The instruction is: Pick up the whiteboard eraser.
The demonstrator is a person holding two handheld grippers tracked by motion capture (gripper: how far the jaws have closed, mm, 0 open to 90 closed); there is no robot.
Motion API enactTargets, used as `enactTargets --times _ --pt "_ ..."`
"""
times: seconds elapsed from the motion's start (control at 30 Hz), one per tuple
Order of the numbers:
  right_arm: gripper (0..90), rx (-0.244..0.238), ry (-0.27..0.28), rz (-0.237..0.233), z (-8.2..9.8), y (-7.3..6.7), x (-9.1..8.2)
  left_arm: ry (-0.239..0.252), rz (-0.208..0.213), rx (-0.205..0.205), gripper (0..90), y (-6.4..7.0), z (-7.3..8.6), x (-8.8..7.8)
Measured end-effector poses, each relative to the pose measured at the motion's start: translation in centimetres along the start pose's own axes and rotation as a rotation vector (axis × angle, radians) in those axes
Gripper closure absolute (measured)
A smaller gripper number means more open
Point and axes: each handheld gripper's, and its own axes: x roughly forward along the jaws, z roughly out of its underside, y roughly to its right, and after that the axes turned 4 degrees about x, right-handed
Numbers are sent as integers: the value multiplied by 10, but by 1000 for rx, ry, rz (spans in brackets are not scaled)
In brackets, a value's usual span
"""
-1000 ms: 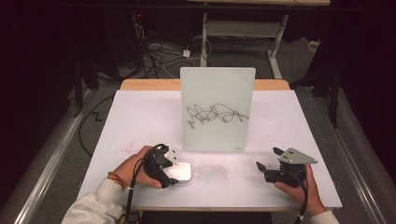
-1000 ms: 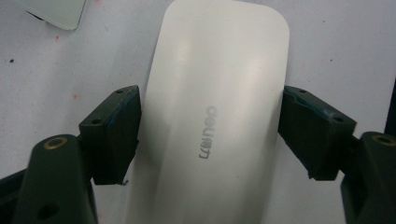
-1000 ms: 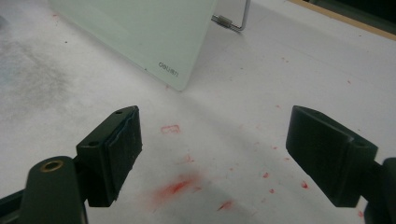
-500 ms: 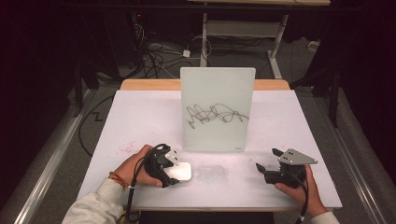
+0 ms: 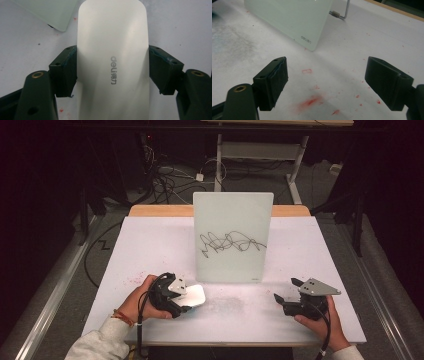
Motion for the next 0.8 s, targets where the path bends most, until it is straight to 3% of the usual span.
enactTargets --times 0.07,0.17,0.2,0.4,0.63,0.8 --pt "192 1 -1 1 0 0 0 41 -60 -20 292 1 3 -4" --pt "192 5 4 7 0 1 -1 62 -90 -33 293 3 4 -7" --pt "192 9 5 8 0 2 -1 93 -124 -54 293 3 5 -10" --pt "192 17 15 17 -2 4 -1 190 -207 -110 293 2 10 -17" --pt "190 10 17 16 -3 3 0 255 -265 -152 293 -1 16 -21" --pt "190 12 26 21 -3 3 -1 271 -283 -157 293 0 16 -23"
